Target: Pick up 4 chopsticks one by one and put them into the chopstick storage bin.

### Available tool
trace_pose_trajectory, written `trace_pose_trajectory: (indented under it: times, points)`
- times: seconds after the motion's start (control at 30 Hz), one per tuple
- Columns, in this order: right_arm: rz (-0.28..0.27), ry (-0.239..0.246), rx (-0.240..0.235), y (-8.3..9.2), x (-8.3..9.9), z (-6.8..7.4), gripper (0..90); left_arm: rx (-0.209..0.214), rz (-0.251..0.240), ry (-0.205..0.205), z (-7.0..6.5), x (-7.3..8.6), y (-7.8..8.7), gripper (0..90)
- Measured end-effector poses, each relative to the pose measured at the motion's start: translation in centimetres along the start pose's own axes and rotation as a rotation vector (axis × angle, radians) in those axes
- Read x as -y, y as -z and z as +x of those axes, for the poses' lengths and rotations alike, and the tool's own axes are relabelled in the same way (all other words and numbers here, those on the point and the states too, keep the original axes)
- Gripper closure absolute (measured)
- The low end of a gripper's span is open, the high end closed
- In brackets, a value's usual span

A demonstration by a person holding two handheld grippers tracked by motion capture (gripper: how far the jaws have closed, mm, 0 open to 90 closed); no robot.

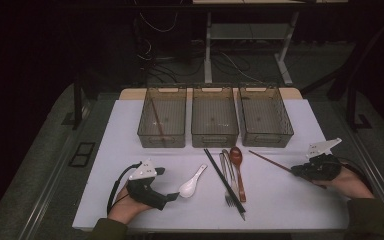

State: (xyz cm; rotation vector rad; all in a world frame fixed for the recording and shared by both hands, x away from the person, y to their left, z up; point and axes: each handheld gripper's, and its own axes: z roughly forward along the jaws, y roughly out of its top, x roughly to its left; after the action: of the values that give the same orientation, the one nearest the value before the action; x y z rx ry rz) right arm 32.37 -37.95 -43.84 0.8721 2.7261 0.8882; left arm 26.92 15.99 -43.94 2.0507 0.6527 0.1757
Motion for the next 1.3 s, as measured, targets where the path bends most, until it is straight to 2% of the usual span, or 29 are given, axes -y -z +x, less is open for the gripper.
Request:
trace_pose_trajectory:
  times: [0.43,0.93,1.03,1.3]
  points:
    - [-0.073,-0.031,-0.045,1.3,-0.2,-0.1,83.8,-0.001,0.001,0.0,0.0,0.0,0.0,1.4]
    - [-0.167,-0.022,-0.077,2.6,-0.9,0.3,83.8,0.0,0.002,-0.002,0.0,0.0,0.0,1.4]
    - [-0.182,-0.016,-0.072,2.8,-1.4,0.6,83.8,0.0,0.001,-0.002,0.0,0.0,0.0,1.4]
    - [-0.232,-0.005,-0.104,3.2,-2.5,1.5,83.8,0.0,0.002,-0.002,0.0,0.0,0.0,1.4]
